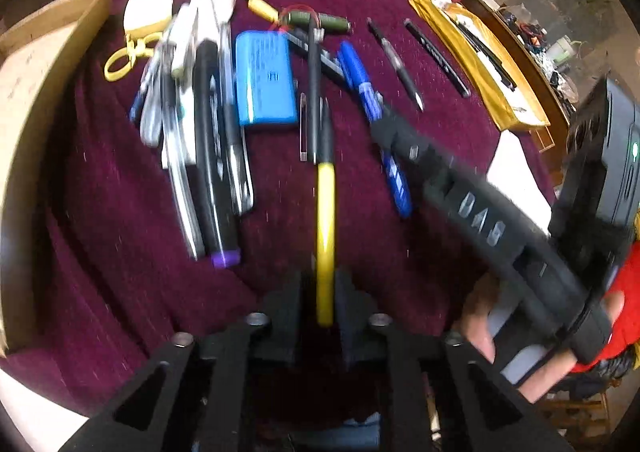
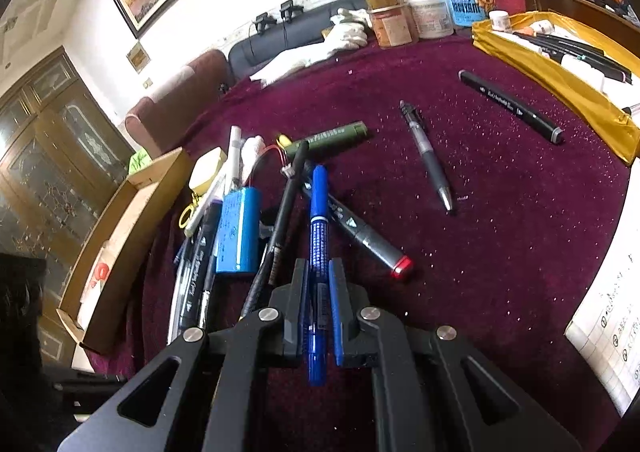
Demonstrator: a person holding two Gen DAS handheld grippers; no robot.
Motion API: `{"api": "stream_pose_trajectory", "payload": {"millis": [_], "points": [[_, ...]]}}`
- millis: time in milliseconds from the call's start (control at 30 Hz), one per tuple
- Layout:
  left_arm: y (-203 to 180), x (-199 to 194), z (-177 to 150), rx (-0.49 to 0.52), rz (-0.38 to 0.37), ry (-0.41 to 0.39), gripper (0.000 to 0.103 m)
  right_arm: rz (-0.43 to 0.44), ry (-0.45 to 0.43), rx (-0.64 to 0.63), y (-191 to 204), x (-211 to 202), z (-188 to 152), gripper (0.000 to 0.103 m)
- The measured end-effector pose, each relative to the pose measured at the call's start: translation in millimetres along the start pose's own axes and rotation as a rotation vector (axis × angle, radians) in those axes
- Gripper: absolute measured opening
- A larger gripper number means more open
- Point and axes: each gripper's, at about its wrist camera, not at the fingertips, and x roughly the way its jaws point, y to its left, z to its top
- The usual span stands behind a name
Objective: Organize rigid objects
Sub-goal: 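Carry the pencil and marker into the cardboard tray and open both tools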
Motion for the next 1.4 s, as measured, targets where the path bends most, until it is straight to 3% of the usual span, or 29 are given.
{"api": "stream_pose_trajectory", "payload": {"millis": [167,267,300,367,433,467,567,733,767,900,967,1033,1233,1400], "points": [[-9.1,10.9,15.1,0.063,0.078,-0.046,0.029,-0.005,0.037,0.003,-0.4,6.5,0.8,0.009],[-13.0,11.9,9.8,0.103,0.147,-0.073,0.008,-0.009,0.026,-0.006,0.4,4.4,0.1,0.009],[-13.1,11.8,8.1,0.118,0.165,-0.089,0.006,-0.012,0.022,-0.009,1.2,3.5,-0.3,0.009],[-11.0,9.1,4.5,0.119,0.158,-0.101,0.006,-0.021,-0.012,-0.003,0.7,-1.4,-0.8,0.009],[-5.9,6.7,1.9,0.106,0.104,-0.08,0.007,-0.001,-0.05,0.028,-4.9,-8.6,-1.0,0.009],[-3.1,5.0,1.1,0.098,0.079,-0.067,0.011,0.0,-0.062,0.046,-8.3,-10.9,-1.3,0.009],[-4.0,-0.3,1.7,0.1,0.079,-0.097,0.039,0.033,-0.096,0.093,-17.0,-17.3,-1.3,0.009],[-21.0,7.5,2.2,0.153,0.059,-0.084,0.04,0.045,-0.119,0.106,-17.4,-20.2,0.0,0.009],[-25.0,13.1,2.7,0.168,0.074,-0.078,0.038,0.05,-0.119,0.11,-17.6,-20.2,0.2,0.009],[-38.7,19.3,1.9,0.227,0.197,-0.15,0.013,0.069,-0.111,0.121,-19.2,-21.4,1.7,0.009],[-39.6,19.4,-1.7,0.241,0.225,-0.181,0.008,0.069,-0.114,0.114,-18.2,-22.6,0.7,0.009],[-33.3,17.2,-1.6,0.205,0.193,-0.18,0.007,0.063,-0.113,0.097,-15.0,-22.6,0.2,0.009],[15.0,-14.1,-0.3,-0.029,-0.034,-0.176,0.007,0.065,-0.13,0.072,-12.2,-25.4,-2.0,0.009],[51.6,-61.2,-6.5,-0.129,-0.068,-0.244,0.007,0.065,-0.162,0.037,-6.0,-30.4,-4.0,0.009]]}}
